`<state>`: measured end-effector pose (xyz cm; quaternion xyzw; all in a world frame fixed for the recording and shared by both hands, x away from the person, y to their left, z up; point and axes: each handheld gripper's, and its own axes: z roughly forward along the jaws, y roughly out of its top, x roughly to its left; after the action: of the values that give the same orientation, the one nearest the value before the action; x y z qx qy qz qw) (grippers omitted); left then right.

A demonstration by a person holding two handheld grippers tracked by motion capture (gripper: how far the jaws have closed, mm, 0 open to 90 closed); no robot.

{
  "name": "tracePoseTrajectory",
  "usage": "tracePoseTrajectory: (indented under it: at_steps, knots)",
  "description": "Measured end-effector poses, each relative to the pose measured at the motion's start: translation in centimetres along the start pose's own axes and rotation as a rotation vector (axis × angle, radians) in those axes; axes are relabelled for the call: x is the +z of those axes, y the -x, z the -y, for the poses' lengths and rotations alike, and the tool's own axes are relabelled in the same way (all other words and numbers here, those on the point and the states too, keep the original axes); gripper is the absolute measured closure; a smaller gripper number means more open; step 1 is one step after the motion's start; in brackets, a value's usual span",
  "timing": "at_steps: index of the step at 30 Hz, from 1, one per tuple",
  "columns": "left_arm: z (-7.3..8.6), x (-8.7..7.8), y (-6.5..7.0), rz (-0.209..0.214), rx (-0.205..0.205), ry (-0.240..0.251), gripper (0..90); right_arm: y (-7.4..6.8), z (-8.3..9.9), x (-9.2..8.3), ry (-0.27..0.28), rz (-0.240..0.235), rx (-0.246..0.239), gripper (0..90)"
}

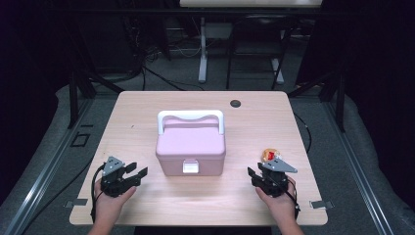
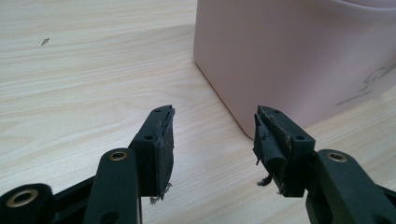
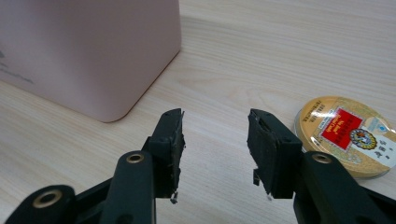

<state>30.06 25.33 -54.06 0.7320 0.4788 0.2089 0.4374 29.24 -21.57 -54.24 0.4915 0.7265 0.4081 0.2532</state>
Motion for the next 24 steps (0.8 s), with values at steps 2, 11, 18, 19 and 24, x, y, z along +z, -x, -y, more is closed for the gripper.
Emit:
tracePoseTrajectory:
  at_steps: [2,11,18,19,24]
  knots:
    - [-0.04,-0.07,-0.06,0.001,-0.003,-0.005,48.7,0.07,0.02,-0.02,0.001,0.005,0.003,54.7]
    - [-0.02,-0.10,-0.13,0.004,-0.006,0.004,51.0,0.07,-0.09,-0.02,0.014,0.023,0.000,54.0]
    - [0.00,-0.40,-0.10,-0.004,-0.002,0.010,51.3,-0.12,-0.15,0.01,0.019,0.018,-0.002,54.8]
    - [0.00,-0.40,-0.10,-0.004,-0.002,0.010,51.3,-0.12,-0.15,0.01,0.019,0.018,-0.002,54.8]
    - [0.01,-0.59,-0.22,0.000,-0.016,0.011,52.2,-0.20,-0.24,0.39,0.008,0.007,-0.008,56.2]
